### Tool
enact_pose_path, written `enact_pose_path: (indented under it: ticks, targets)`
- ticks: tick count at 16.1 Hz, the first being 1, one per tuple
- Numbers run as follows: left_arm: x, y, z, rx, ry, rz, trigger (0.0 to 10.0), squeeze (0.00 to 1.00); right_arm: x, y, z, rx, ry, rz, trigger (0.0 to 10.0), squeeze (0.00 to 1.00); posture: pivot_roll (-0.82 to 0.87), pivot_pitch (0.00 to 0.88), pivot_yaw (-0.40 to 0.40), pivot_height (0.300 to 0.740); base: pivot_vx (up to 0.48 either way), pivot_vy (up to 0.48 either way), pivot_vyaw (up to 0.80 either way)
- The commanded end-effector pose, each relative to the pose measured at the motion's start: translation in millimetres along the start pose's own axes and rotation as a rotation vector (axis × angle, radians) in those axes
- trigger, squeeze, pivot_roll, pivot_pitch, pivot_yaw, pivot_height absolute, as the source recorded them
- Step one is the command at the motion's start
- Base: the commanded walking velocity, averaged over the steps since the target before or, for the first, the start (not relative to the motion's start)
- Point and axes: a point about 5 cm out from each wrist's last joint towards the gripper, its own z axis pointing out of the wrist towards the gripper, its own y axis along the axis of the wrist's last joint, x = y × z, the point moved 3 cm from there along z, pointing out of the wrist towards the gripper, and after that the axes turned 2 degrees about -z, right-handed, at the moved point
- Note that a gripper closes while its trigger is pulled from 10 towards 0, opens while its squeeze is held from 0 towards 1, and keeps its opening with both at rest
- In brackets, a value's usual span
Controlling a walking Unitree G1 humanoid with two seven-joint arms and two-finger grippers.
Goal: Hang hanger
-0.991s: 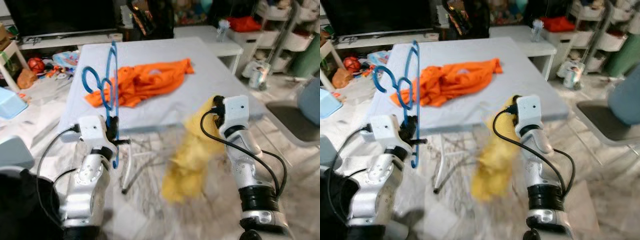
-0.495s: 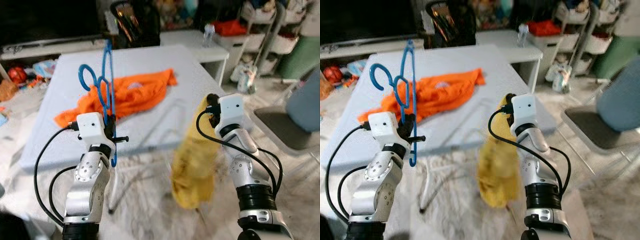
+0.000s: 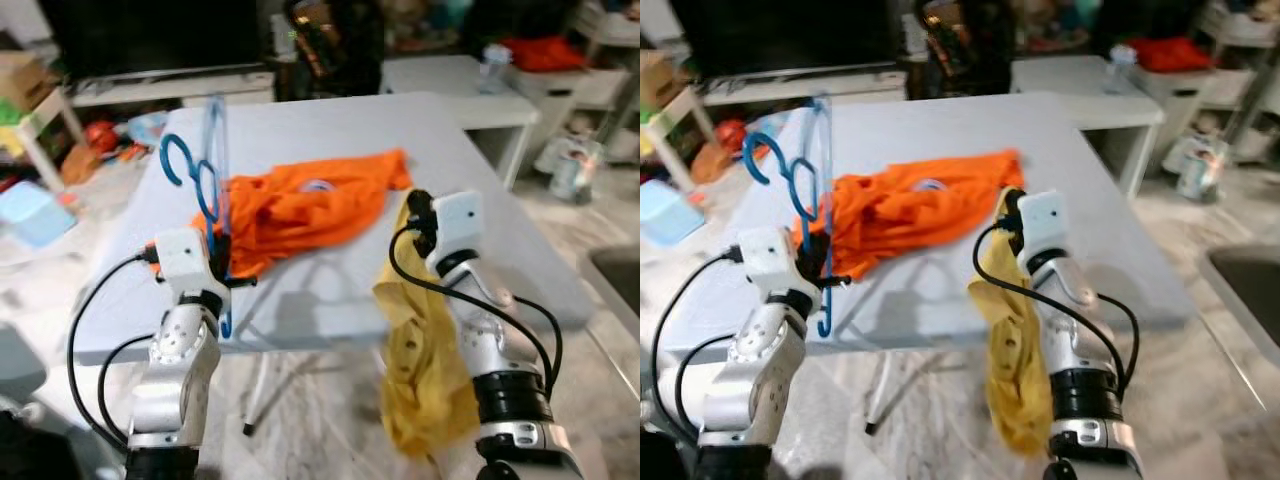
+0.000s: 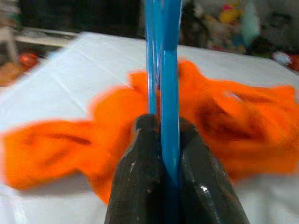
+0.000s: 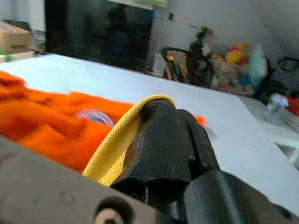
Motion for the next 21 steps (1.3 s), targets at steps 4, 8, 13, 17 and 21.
enact_pose_path:
  ticks: [4,8,13,17,21]
  targets:
    - [6.9,2,0.5,-0.001,0.035,0.029,10.0,0.00,21.3,15,8.9,-0.051,0.084,0.003,10.0,0.00,-0.04,0.000,-0.009,0.740,0.000,0.000,0.00]
    - [5.7,1,0.6,0.008,0.034,0.030,10.0,0.00,20.9,14,8.8,-0.046,0.083,0.003,10.0,0.00,-0.04,0.000,-0.008,0.740,0.000,0.000,0.00]
    - [0.6,-5,1.8,0.055,-0.004,0.026,10.0,0.00,42.7,33,44.6,-0.038,0.183,-0.015,10.0,0.00,-0.03,0.000,-0.014,0.740,0.000,0.000,0.00]
    - [-4.8,-10,-0.7,0.073,-0.014,0.010,10.0,0.00,78.2,76,87.1,-0.065,0.246,-0.021,10.0,0.00,-0.02,0.000,-0.034,0.740,0.000,0.000,0.00]
    - [-7.8,-7,-3.3,0.059,-0.008,0.004,10.0,0.00,91.8,182,101.5,-0.325,0.153,-0.003,10.0,0.00,0.02,0.000,-0.053,0.740,0.000,0.000,0.00]
